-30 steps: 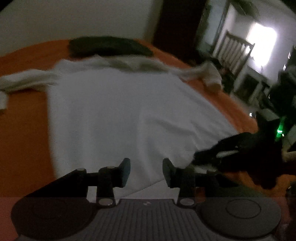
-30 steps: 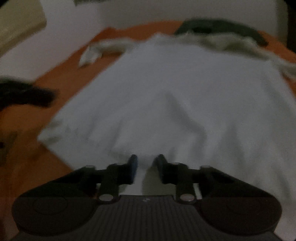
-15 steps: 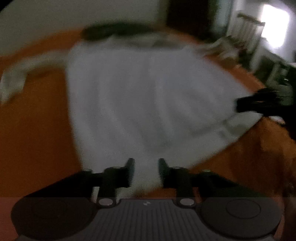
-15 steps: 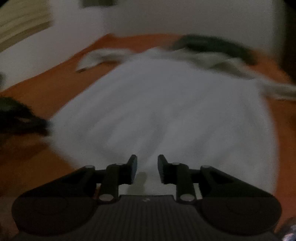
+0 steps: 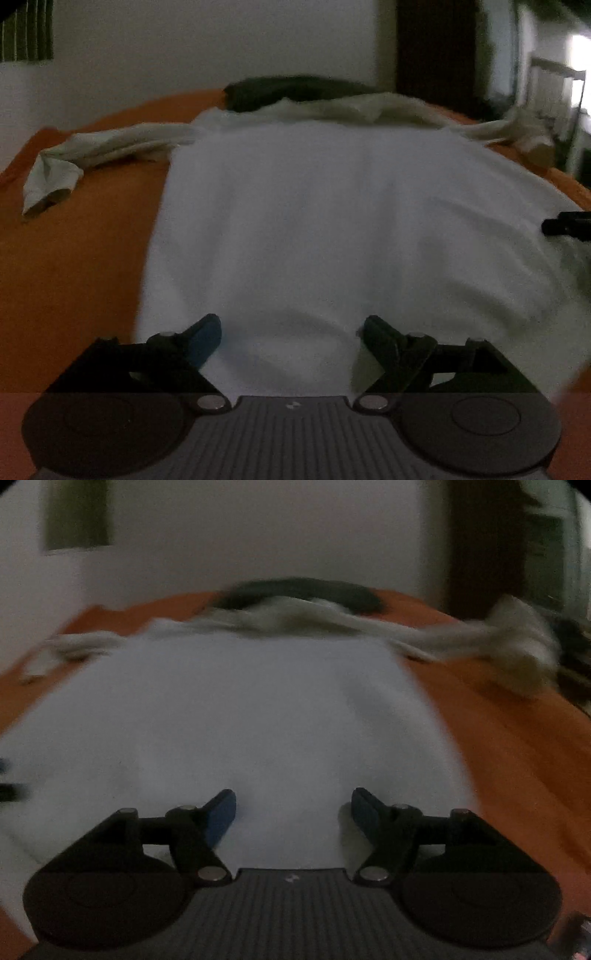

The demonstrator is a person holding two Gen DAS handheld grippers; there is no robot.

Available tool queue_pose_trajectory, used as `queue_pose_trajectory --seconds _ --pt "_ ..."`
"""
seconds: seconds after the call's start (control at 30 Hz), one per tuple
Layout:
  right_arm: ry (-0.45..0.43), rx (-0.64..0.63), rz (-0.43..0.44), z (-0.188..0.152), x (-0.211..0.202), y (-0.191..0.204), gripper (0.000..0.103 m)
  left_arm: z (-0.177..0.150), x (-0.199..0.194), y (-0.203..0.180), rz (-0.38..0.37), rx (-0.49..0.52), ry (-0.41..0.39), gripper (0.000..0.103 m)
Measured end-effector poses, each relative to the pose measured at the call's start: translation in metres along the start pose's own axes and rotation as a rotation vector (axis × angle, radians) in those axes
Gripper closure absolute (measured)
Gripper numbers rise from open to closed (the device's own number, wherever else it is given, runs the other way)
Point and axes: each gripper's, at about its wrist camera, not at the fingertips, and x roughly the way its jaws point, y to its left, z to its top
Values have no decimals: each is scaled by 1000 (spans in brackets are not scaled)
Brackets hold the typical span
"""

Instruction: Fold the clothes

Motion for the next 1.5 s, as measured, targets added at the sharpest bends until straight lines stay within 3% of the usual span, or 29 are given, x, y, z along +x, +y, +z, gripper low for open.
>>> queue_pose_trajectory --seconds 0.03,0.1,0.17,0.33,0.43,0.5,0.57,0.6,0.63,0.77,0.87,0.93,1.1,1.3,1.37,1.5 --pt "-11 36 19 -3 -6 -14 31 -7 -1 5 13 -1 1 19" --pt "-2 39 -22 3 -13 -19 31 1 -14 8 31 -25 -9 20" --pt "14 29 -65 16 -21 -12 31 24 -21 -1 32 -43 -50 20" --pt "-61 0 114 51 -27 35 26 85 -2 -38 -42 -17 -145 11" --pt "-12 -63 172 49 3 64 27 97 38 -51 -71 -47 -85 11" --pt "46 -107 149 42 22 73 32 89 65 -52 -21 -52 -1 11" --pt "108 -110 59 31 30 59 33 72 90 -47 86 -48 121 6" --pt "136 -75 23 26 31 42 33 61 91 -37 95 -83 116 0" --pt "138 -43 9 23 29 25 33 55 86 -29 79 -110 82 0" --pt "184 -44 -50 27 14 -4 33 56 75 -26 112 -92 110 0" --pt "319 -47 -42 54 17 2 31 84 64 -33 152 -8 171 1" --pt "355 -38 -1 70 19 7 31 115 57 -42 165 91 183 0" --pt "262 -50 159 108 14 11 31 194 62 -52 192 220 179 0" --pt "200 -65 161 154 38 1 30 235 108 -35 244 371 123 0" --pt "198 -70 154 170 47 0 30 243 132 -23 242 361 114 0" --pt "226 -52 140 205 76 7 30 265 187 18 177 185 74 0"
